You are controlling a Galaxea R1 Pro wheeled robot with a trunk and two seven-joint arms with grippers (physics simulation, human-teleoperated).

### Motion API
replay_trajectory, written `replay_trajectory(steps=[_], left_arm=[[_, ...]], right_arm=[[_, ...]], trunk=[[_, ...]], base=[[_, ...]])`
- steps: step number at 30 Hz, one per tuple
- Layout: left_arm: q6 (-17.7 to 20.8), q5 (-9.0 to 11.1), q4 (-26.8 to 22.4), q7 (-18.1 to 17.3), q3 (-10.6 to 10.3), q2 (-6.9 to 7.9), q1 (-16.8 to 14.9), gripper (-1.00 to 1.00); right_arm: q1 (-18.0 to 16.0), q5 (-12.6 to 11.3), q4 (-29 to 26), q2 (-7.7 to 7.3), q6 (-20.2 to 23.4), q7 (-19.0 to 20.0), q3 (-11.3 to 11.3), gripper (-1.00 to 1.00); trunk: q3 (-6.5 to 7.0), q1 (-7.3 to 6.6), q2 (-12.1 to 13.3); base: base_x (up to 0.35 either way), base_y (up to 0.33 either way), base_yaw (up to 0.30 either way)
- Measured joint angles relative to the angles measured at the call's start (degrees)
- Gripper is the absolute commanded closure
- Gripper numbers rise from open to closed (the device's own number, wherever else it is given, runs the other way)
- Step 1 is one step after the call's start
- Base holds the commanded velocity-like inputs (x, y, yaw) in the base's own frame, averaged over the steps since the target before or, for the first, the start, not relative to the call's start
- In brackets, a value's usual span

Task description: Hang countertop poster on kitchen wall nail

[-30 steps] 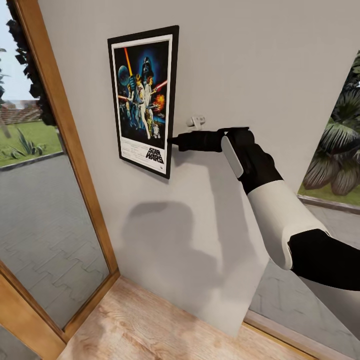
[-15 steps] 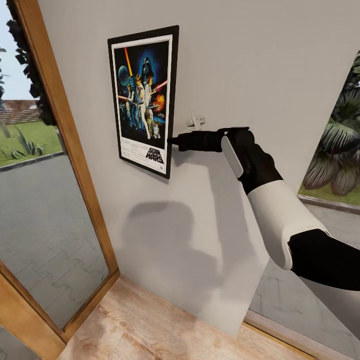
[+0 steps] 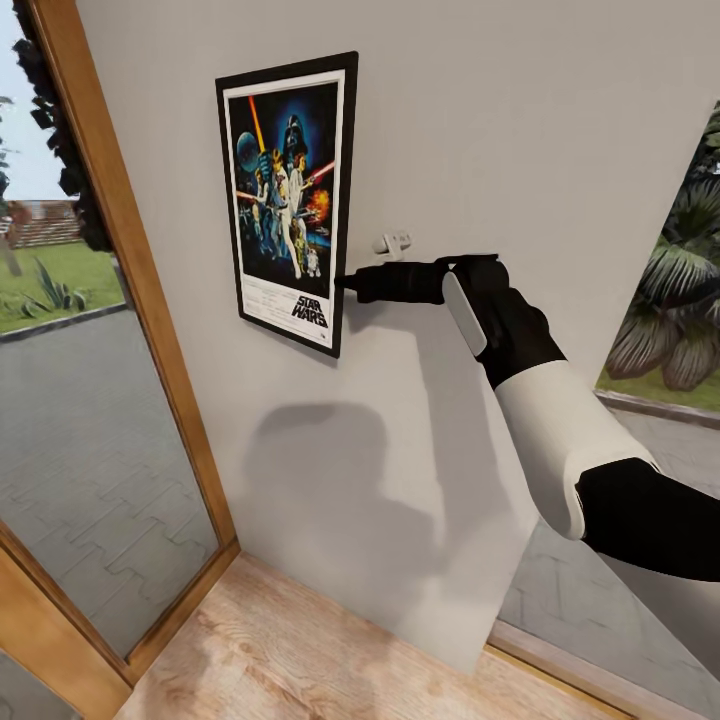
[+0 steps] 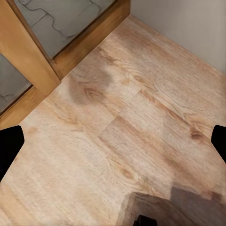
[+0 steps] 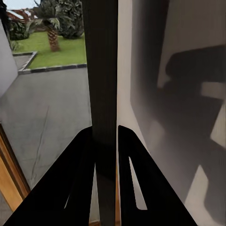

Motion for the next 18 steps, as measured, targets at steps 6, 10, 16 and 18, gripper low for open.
replay_trajectory(steps=[6,10,16,18], left_arm=[[0.2,0.0,-0.6,0.0,-0.1,-0.36,0.0,-1.0],[0.2,0.0,-0.6,0.0,-0.1,-0.36,0.0,-1.0],[0.2,0.0,-0.6,0.0,-0.1,-0.36,0.0,-1.0],[-0.5,0.1,-1.2,0.0,0.0,-0.26,0.3,-1.0]], right_arm=[[0.1,0.1,-0.7,-0.44,0.4,0.0,-0.2,1.0],[0.1,0.1,-0.7,-0.44,0.4,0.0,-0.2,1.0],[0.1,0.1,-0.7,-0.44,0.4,0.0,-0.2,1.0],[0.7,-0.2,-0.4,-0.53,0.4,0.1,-0.8,1.0]], trunk=[[0.0,0.0,0.0],[0.0,0.0,0.0],[0.0,0.0,0.0],[0.0,0.0,0.0]], base=[[0.0,0.0,0.0],[0.0,0.0,0.0],[0.0,0.0,0.0],[0.0,0.0,0.0]])
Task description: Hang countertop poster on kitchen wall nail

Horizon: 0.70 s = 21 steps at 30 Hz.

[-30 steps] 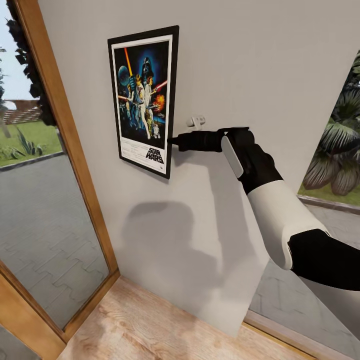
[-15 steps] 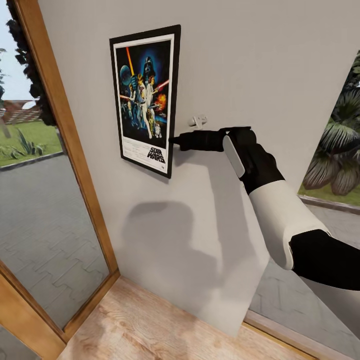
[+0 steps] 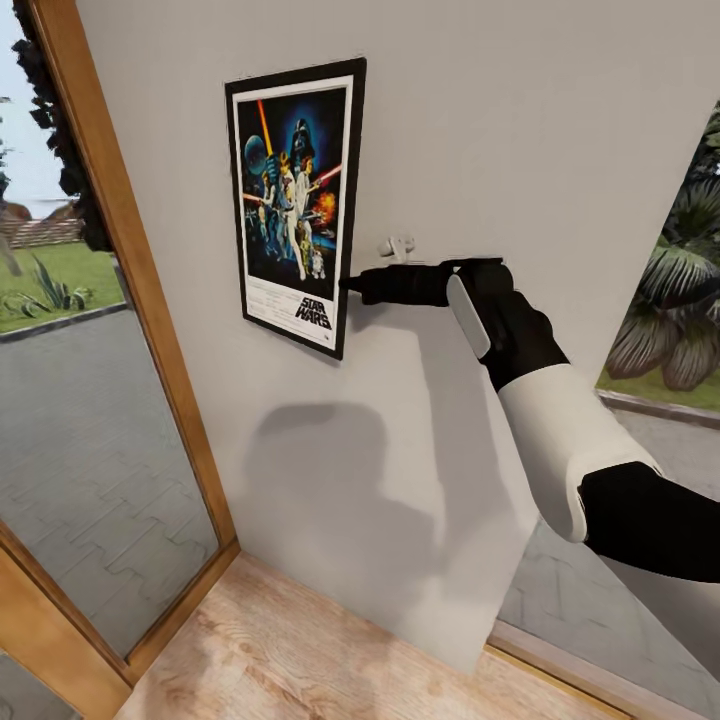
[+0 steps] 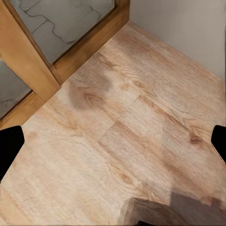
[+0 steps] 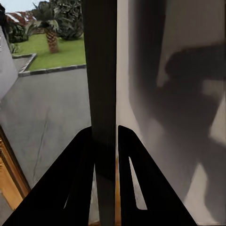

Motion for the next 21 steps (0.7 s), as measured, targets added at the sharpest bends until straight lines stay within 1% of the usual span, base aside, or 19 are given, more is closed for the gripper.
replay_trajectory(steps=[3,4,5,6,8,12,13,21], left_arm=[[-1.0,0.0,0.0,0.0,0.0,-0.07,0.0,-1.0],[-1.3,0.0,0.0,0.0,0.0,-0.07,0.0,-1.0],[-1.6,0.0,0.0,0.0,0.0,-0.07,0.0,-1.0],[-1.9,0.0,0.0,0.0,0.0,-0.07,0.0,-1.0],[-2.5,0.0,0.0,0.0,0.0,-0.07,0.0,-1.0],[-2.5,0.0,0.0,0.0,0.0,-0.07,0.0,-1.0],[-2.5,0.0,0.0,0.0,0.0,-0.07,0.0,-1.0],[-2.5,0.0,0.0,0.0,0.0,-0.07,0.0,-1.0]], right_arm=[[1.0,-0.6,0.0,0.0,0.0,0.0,-0.9,1.0],[1.0,-11.3,-0.9,-1.74,5.3,4.9,7.5,1.0],[1.2,-13.6,-12.5,-11.46,3.7,10.5,14.9,1.0],[0.9,-14.3,-12.1,-10.87,3.3,9.8,16.0,1.0],[1.4,-13.7,-11.6,-10.34,3.1,9.1,15.6,1.0],[1.4,-14.3,-11.0,-9.31,2.6,8.0,15.8,1.0],[1.4,-14.4,-10.9,-9.6,2.4,8.2,16.0,1.0],[1.4,-15.3,-9.9,-10.02,1.0,8.0,17.2,1.0]], trunk=[[0.0,0.0,0.0],[0.01,0.0,0.0],[0.02,-0.02,-0.1],[0.02,0.02,0.0],[0.02,0.01,0.0],[0.02,0.01,0.0],[0.02,0.0,0.0],[0.03,0.0,0.0]], base=[[0.0,0.0,0.0],[0.0,0.0,0.0],[0.0,0.0,0.0],[0.0,0.0,0.0],[0.0,0.0,0.0],[0.0,0.0,0.0],[0.0,0.0,0.0],[0.0,0.0,0.0]])
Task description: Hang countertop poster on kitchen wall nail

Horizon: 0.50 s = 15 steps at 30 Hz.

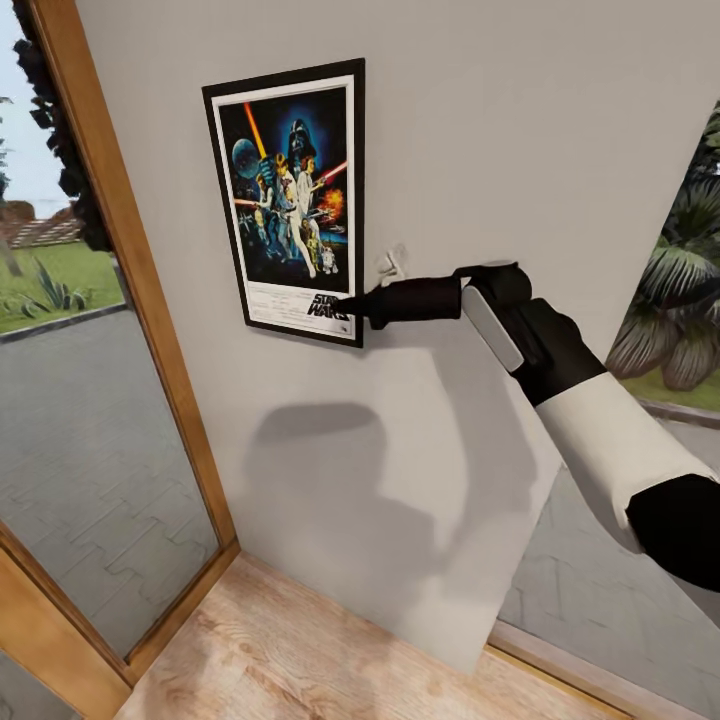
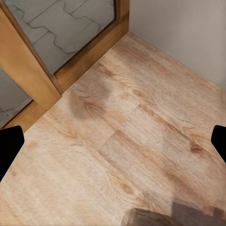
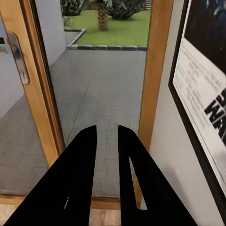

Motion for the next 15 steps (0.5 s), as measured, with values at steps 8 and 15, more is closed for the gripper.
replay_trajectory(steps=[8,15], left_arm=[[-0.2,0.0,-0.5,0.0,0.1,0.18,0.0,-1.0],[-0.4,0.0,-0.6,0.0,0.1,0.23,0.0,-1.0]], right_arm=[[0.3,-0.4,1.0,-0.46,-1.7,0.0,1.1,1.0],[0.4,7.6,10.8,9.84,-1.0,-8.2,-18.9,-1.0]], trunk=[[0.01,0.0,0.0],[-0.02,0.0,0.0]], base=[[0.0,0.0,0.0],[0.0,0.0,0.0]])
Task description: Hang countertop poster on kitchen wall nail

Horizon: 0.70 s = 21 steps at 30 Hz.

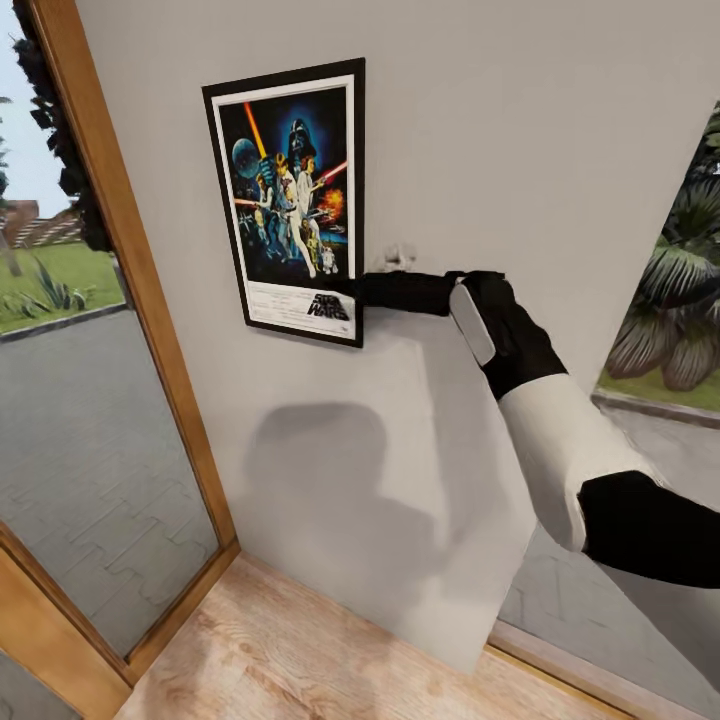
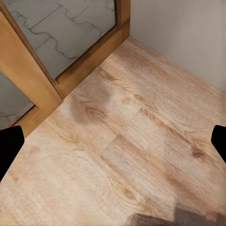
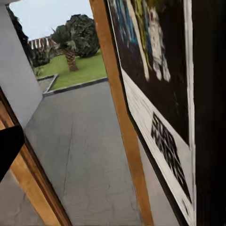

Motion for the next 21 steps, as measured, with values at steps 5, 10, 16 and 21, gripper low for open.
replay_trajectory(steps=[5,10,16,21], left_arm=[[0.0,0.0,0.0,0.0,0.0,0.0,0.0,-1.0],[0.0,0.0,0.0,0.0,0.0,0.0,0.0,-1.0],[0.0,0.0,0.0,0.0,0.0,0.01,0.0,-1.0],[0.0,0.0,0.0,0.0,0.0,0.01,0.0,-1.0]], right_arm=[[0.0,-0.1,0.0,0.0,0.0,0.0,-0.6,-1.0],[0.0,-0.1,0.0,0.02,0.0,-0.1,-0.6,-1.0],[0.0,-0.2,0.0,0.07,0.0,-0.1,-0.5,-1.0],[0.0,-0.2,0.0,0.06,0.0,-0.1,-0.5,-1.0]], trunk=[[0.0,0.0,0.0],[0.0,0.0,0.0],[0.0,0.0,0.0],[0.0,0.0,0.0]], base=[[0.0,0.0,0.0],[0.0,0.0,0.0],[0.0,0.0,0.0],[0.0,0.0,0.0]])
